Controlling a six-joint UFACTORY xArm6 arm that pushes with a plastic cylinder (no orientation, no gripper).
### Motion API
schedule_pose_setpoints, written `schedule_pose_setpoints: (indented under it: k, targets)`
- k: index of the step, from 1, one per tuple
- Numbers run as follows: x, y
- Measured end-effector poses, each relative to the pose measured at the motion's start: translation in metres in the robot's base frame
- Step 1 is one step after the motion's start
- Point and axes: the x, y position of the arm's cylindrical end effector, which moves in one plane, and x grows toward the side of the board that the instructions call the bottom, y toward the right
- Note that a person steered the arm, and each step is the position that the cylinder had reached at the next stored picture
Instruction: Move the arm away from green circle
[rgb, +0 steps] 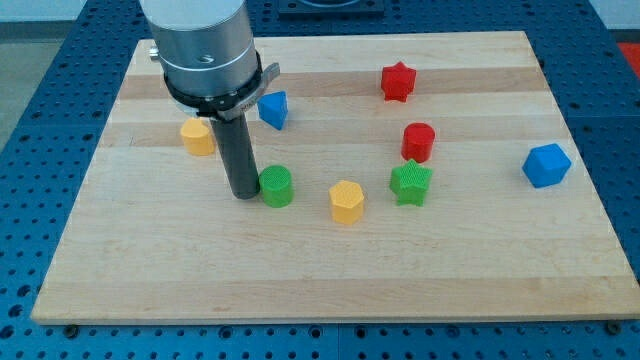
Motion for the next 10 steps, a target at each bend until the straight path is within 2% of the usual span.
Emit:
schedule_pose_setpoints:
  k: [2,4,8,10]
  targets:
    - [0.0,-0.009]
    - [-0.004,-0.044]
    - [-0.056,-0.116]
    - [-0.088,-0.126]
